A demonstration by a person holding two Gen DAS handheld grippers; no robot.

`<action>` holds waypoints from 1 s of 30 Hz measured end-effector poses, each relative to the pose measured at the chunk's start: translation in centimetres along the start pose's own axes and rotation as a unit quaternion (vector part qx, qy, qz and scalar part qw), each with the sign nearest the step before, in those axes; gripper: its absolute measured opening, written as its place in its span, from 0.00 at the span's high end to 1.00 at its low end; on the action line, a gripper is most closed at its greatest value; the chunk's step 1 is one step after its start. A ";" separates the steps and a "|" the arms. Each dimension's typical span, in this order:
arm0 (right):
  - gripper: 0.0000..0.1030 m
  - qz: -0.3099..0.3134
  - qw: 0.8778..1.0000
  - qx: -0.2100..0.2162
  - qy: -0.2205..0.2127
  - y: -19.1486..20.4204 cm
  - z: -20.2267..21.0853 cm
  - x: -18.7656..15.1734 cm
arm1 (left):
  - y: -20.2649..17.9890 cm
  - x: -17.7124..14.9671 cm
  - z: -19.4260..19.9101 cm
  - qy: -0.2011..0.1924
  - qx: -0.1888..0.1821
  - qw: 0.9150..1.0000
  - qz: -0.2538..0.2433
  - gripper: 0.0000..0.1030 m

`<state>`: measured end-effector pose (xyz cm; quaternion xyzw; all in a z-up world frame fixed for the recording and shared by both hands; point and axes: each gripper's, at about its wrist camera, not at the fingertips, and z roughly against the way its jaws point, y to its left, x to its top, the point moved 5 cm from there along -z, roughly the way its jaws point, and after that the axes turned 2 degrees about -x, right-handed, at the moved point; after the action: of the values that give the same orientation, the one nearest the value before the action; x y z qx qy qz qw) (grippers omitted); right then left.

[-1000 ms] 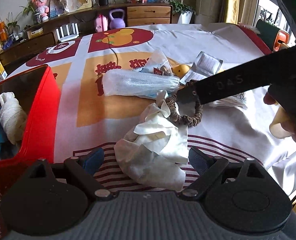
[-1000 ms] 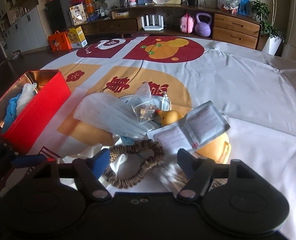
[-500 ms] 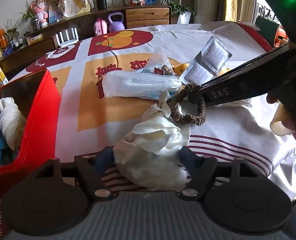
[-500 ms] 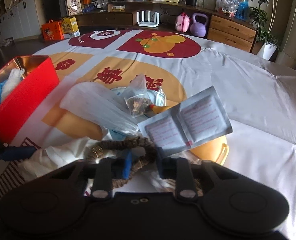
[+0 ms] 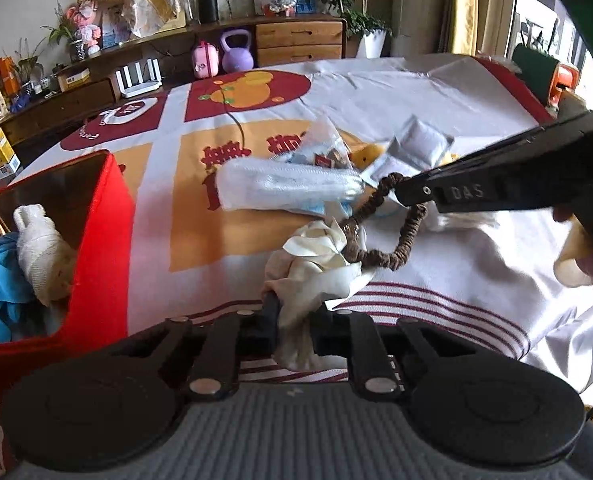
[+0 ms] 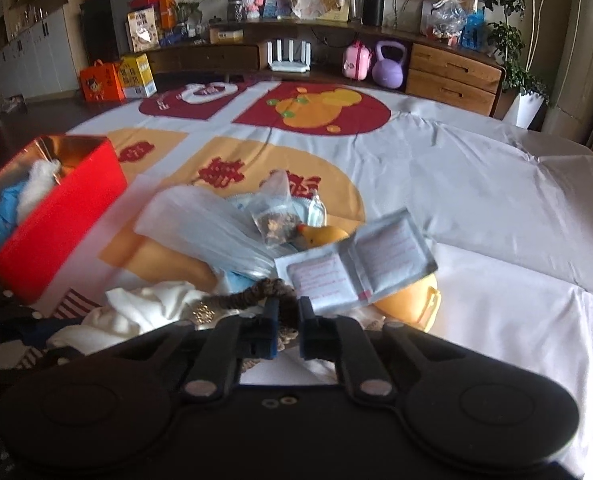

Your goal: Organize soft objects

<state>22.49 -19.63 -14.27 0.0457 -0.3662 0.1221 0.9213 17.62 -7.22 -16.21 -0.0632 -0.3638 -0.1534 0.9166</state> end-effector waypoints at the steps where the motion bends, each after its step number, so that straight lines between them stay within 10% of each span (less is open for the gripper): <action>1: 0.92 -0.001 1.000 0.002 -0.003 0.1 0.5 0.1 | 0.1 0.1 0.3 -0.002 0.001 1.000 0.002 0.86; 30: 0.92 0.030 0.994 0.053 -0.089 6.1 11.7 3.9 | 7.5 4.7 11.3 -0.077 0.055 0.993 0.072 0.87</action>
<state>15.93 -15.06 -3.08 0.0936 -0.4409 0.1644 0.8774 16.00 1.36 -4.74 -0.0505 -0.4354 -0.0611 0.8968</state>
